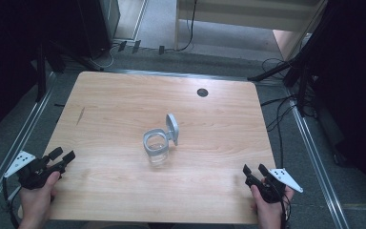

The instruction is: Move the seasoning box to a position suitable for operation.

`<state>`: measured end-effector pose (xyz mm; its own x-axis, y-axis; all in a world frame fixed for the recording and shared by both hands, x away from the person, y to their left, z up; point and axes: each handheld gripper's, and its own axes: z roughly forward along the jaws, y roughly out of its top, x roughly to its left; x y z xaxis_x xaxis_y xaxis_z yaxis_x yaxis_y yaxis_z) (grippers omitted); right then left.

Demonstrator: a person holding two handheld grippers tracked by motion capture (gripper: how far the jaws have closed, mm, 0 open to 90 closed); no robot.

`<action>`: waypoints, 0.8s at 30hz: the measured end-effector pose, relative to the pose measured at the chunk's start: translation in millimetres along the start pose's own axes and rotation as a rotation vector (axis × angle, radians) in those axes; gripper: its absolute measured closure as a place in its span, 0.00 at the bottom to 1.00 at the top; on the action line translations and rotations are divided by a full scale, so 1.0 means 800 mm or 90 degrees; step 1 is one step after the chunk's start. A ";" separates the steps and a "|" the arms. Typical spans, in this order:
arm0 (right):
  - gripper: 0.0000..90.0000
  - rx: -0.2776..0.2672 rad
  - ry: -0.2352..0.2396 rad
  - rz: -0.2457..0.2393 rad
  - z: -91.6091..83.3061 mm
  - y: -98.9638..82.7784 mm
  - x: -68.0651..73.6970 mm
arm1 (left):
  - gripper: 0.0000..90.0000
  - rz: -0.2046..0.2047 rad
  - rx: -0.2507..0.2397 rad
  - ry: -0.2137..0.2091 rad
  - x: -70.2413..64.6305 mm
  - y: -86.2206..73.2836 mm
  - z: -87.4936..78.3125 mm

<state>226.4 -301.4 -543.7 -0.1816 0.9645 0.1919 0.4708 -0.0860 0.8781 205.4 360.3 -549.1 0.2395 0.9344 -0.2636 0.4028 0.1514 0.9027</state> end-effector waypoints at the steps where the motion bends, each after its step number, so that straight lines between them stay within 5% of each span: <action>1: 0.60 -0.009 0.018 0.005 -0.002 0.001 0.002 | 0.55 0.012 0.004 0.007 -0.003 0.001 0.001; 4: 0.71 -0.025 0.070 -0.006 -0.004 0.006 0.017 | 0.71 0.003 0.009 0.000 -0.010 0.004 0.006; 9: 0.77 -0.026 0.135 -0.038 0.004 0.015 0.055 | 0.91 -0.002 0.012 -0.060 -0.036 0.019 0.032; 13: 0.85 -0.020 0.149 -0.043 0.013 0.020 0.087 | 0.98 0.033 0.025 -0.103 -0.074 0.032 0.063; 17: 0.97 -0.005 0.193 -0.045 0.025 0.026 0.117 | 1.00 0.041 0.034 -0.123 -0.094 0.040 0.088; 24: 1.00 0.002 0.222 -0.063 0.043 0.031 0.165 | 1.00 0.039 0.051 -0.153 -0.126 0.058 0.135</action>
<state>243.8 -167.9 -511.4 -0.5095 0.8252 0.2439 0.4385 0.0051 0.8987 295.7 238.5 -517.3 0.4639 0.8365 -0.2917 0.4480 0.0625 0.8918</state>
